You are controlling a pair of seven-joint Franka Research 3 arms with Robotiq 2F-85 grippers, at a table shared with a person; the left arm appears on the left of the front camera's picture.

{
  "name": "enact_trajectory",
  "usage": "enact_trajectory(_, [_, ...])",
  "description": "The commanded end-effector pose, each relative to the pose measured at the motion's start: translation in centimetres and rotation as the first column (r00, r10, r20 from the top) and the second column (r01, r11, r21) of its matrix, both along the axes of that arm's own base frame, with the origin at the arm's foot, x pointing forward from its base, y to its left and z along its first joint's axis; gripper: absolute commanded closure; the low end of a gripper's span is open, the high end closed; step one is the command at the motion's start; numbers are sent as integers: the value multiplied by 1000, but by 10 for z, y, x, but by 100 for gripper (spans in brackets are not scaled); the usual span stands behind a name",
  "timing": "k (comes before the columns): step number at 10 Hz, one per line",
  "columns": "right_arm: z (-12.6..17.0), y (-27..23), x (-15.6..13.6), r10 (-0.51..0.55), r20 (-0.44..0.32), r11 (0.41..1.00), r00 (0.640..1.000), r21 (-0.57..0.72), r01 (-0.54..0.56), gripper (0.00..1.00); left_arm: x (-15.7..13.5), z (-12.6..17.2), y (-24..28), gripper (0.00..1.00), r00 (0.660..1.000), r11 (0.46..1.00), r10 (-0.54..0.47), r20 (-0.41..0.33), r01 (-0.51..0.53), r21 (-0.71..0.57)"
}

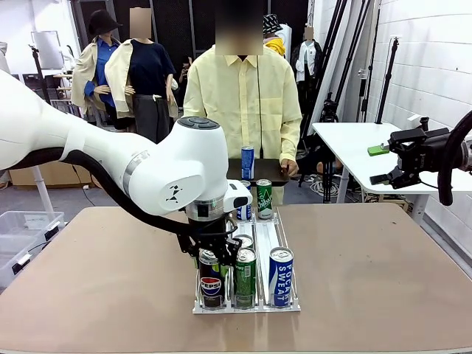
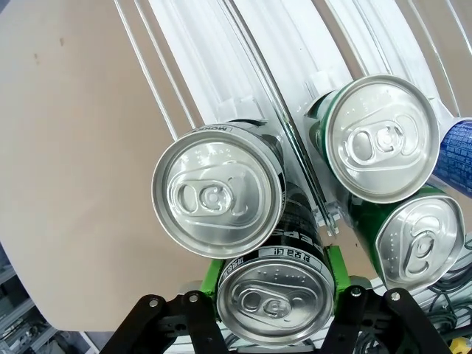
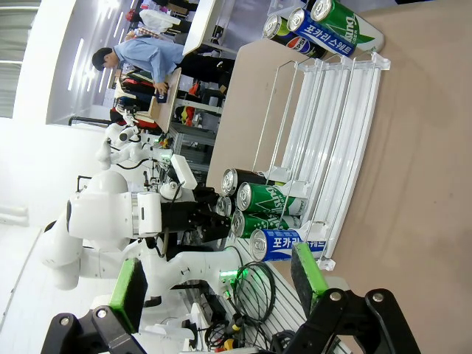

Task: Retrieve and hand over the desired beverage to the person.
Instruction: Pick up another can of the same type that the person held from the Automatic Can Dispenser.

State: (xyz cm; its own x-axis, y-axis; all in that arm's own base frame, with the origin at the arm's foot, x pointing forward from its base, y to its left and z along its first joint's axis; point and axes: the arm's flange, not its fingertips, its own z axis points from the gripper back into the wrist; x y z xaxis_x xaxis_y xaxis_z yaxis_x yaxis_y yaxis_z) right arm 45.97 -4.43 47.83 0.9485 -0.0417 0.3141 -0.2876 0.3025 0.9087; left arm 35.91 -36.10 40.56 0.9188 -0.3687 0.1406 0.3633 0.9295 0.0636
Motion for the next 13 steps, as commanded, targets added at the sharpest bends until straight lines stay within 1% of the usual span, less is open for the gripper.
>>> enact_trajectory(1, [0, 1, -1, 1, 1, 1000, 1000, 5, -1, 0, 5, 23, 7, 97, 1000, 1000, 11, -8, -11, -11])
enact_trajectory(2, [0, 1, -1, 1, 1, 1000, 1000, 5, -1, 0, 9, 38, 12, 97, 1000, 999, 29, -11, -30, -29])
enact_trajectory(4, [0, 1, -1, 1, 1, 1000, 1000, 5, -1, 0, 15, 64, 20, 97, 998, 998, 56, 2, -56, -23])
enact_trajectory(5, [0, 1, -1, 1, 1, 1000, 1000, 5, -1, 0, 16, 84, 27, 97, 998, 998, 57, 19, -56, -43])
enact_trajectory(6, [0, 1, -1, 1, 1, 1000, 1000, 5, -1, 0, 18, 103, 32, 97, 996, 997, 65, 53, -63, -39])
enact_trajectory(7, [0, 1, -1, 1, 1, 1000, 1000, 5, -1, 0, 18, 119, 37, 97, 996, 996, 74, 47, -71, -58])
enact_trajectory(10, [0, 1, -1, 1, 1, 1000, 1000, 5, -1, 0, 19, 173, 60, 97, 987, 992, 119, 110, -112, -64])
enact_trajectory(12, [0, 1, -1, 1, 1, 1000, 1000, 5, -1, 0, 22, 191, 74, 97, 984, 989, 138, 117, -131, -61])
enact_trajectory(13, [0, 1, -1, 1, 1, 1000, 1000, 5, -1, 0, 26, 193, 81, 97, 983, 988, 148, 108, -143, -51])
